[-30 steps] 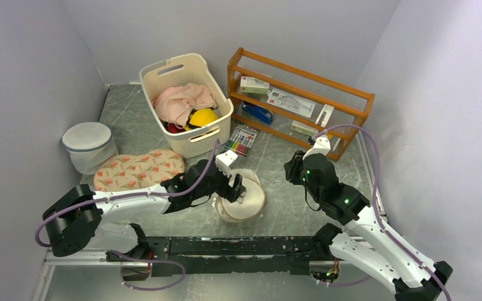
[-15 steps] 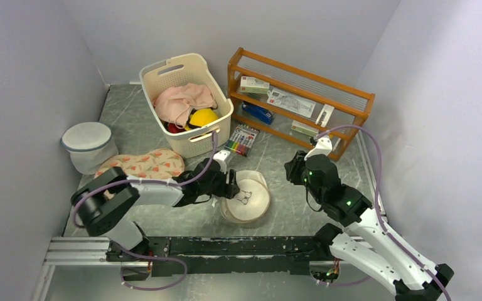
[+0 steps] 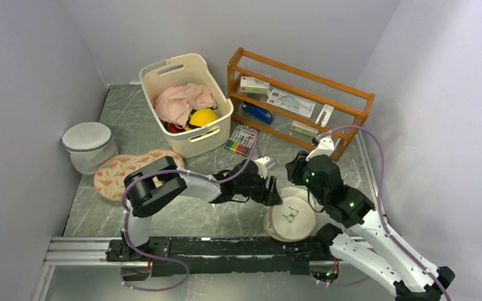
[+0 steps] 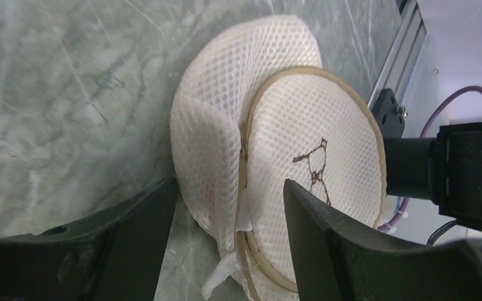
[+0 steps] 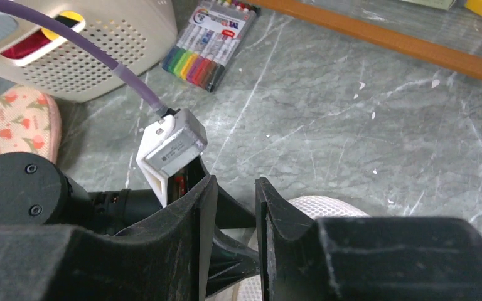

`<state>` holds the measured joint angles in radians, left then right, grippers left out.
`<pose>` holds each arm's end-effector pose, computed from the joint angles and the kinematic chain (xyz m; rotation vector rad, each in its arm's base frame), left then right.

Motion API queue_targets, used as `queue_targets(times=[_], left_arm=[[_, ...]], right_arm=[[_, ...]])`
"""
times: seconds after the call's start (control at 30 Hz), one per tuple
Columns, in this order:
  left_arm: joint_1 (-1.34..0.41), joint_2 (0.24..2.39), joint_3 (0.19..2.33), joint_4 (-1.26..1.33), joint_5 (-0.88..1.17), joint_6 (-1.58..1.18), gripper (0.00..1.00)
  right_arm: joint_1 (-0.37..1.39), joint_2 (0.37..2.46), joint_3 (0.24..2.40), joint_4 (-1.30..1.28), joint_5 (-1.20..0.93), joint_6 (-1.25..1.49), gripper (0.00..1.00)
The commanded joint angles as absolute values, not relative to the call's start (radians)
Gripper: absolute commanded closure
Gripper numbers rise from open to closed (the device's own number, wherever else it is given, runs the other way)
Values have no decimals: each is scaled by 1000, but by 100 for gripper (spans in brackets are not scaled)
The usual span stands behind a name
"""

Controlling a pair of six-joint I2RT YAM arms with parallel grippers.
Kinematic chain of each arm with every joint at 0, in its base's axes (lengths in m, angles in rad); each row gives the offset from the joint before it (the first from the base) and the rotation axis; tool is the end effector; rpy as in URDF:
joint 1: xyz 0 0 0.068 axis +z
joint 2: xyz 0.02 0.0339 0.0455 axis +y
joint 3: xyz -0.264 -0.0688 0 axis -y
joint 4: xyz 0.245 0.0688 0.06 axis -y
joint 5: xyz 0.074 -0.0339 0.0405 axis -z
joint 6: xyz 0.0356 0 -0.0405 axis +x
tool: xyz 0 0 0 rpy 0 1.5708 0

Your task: Unzip the laundry bag and remove the bra

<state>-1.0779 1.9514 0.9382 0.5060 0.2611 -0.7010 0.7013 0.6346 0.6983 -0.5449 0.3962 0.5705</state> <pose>0.1780 -0.3509 0.1298 0.6190 2.2760 -1.2691 0.1180 0.0816 0.2960 0.1132 2.0319 0.4008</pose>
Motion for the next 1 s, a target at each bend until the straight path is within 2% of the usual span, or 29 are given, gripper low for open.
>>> queue_targets(times=[0.0, 0.03, 0.07, 0.17, 0.27, 0.37, 0.5, 0.6, 0.7, 0.83, 0.97], left_arm=[[-1022, 1863, 936, 518, 273, -680, 18], [-1002, 1815, 916, 513, 268, -672, 10], [-981, 1772, 892, 510, 264, -666, 6], [-900, 1616, 806, 468, 243, -622, 4], [-805, 1418, 784, 299, 171, -520, 2], [-692, 1181, 830, 55, 8, -384, 1], [-592, 921, 954, -76, -194, -188, 4], [-586, 837, 1093, -119, -311, -65, 4], [-586, 815, 1229, -168, -315, 6, 4], [-586, 785, 1334, -204, -309, 34, 4], [-585, 740, 1360, -188, -305, 49, 4]], right_arm=[[701, 600, 742, -552, 407, 565, 71], [700, 595, 743, -553, 407, 561, 71], [700, 592, 746, -555, 408, 557, 70], [701, 584, 755, -550, 403, 539, 69], [700, 581, 775, -538, 382, 500, 66], [701, 580, 830, -539, 359, 435, 54], [701, 599, 967, -552, 355, 306, 34], [700, 642, 1129, -585, 360, 187, 24], [700, 695, 1341, -630, 358, 70, 18], [700, 712, 1509, -627, 389, -2, 3], [701, 691, 1577, -593, 405, -33, 0]])
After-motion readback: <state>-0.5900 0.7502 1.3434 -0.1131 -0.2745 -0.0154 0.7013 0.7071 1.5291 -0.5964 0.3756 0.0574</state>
